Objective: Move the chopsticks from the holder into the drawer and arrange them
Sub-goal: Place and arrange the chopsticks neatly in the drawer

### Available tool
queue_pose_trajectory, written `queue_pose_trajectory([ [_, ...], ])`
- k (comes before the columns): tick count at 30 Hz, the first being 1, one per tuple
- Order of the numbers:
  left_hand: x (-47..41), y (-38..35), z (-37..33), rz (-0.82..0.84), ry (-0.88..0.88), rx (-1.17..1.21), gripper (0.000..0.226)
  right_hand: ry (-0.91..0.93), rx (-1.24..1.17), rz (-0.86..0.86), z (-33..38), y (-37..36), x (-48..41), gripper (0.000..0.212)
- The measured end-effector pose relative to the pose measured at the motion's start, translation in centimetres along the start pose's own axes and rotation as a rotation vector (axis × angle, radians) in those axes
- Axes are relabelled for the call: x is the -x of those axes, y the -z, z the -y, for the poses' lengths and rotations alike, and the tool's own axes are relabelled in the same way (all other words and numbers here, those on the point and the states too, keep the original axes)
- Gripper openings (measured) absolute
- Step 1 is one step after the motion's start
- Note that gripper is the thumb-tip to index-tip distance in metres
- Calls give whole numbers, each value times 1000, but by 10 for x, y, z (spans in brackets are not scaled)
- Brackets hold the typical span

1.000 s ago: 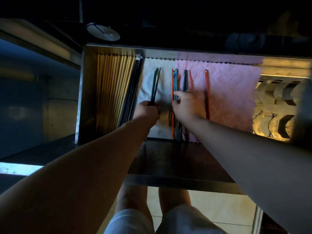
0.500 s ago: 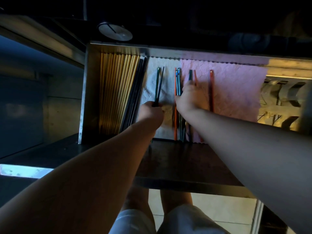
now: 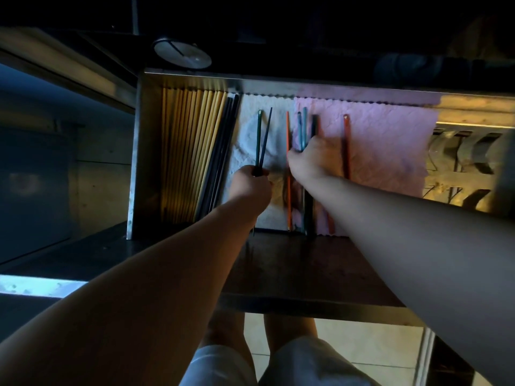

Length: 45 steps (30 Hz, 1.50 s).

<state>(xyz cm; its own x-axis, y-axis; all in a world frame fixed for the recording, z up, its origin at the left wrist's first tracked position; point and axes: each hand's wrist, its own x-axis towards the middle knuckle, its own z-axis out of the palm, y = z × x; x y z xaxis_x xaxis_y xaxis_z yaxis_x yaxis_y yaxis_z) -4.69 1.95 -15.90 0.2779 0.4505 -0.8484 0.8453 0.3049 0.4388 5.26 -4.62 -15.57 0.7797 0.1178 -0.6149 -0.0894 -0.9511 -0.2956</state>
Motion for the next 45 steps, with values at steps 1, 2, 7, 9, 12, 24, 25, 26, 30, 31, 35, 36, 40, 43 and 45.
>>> queue_pose_trajectory([
  [1,2,-1,-2,-9,-21,-5,22,0,-4,4,-2,6,1,45],
  [2,3,-3,-5,-20,-44,-18,22,29,2,-1,-6,14,3,45],
  [7,13,-25,-19,-64,-132,-84,14,77,-126,-150,-27,40,10,49],
  [9,17,-37,-22,-51,-159,-131,13,70,-167,-186,-35,44,6,38],
  [12,21,-57,-23,1,-130,-174,32,31,-281,-216,-48,59,8,32],
  [24,13,-93,-24,-140,-55,-418,33,-123,-771,-170,-85,66,8,21],
  [25,15,-93,-25,-126,-47,-412,31,-143,-768,-187,-88,65,5,22],
  [26,17,-91,-27,-110,-48,-408,31,-186,-779,-183,-90,64,3,25],
  [30,23,-84,-30,-65,-82,-383,28,-296,-923,-12,-89,69,4,25],
  [31,26,-81,-32,-59,-97,-371,28,-280,-894,19,-90,69,5,21],
  [35,31,-69,-39,-132,-152,-319,34,-283,-870,108,-87,67,7,9],
  [36,33,-66,-40,-153,-162,-300,33,-305,-909,132,-85,67,7,7],
  [40,32,-55,-36,-211,-129,-243,22,-362,-993,252,-84,67,7,20],
  [43,23,-53,-27,-245,-75,-251,17,-371,-1006,281,-85,66,8,26],
  [45,16,-56,-22,-232,-45,-271,24,-370,-998,275,-85,66,9,25],
])
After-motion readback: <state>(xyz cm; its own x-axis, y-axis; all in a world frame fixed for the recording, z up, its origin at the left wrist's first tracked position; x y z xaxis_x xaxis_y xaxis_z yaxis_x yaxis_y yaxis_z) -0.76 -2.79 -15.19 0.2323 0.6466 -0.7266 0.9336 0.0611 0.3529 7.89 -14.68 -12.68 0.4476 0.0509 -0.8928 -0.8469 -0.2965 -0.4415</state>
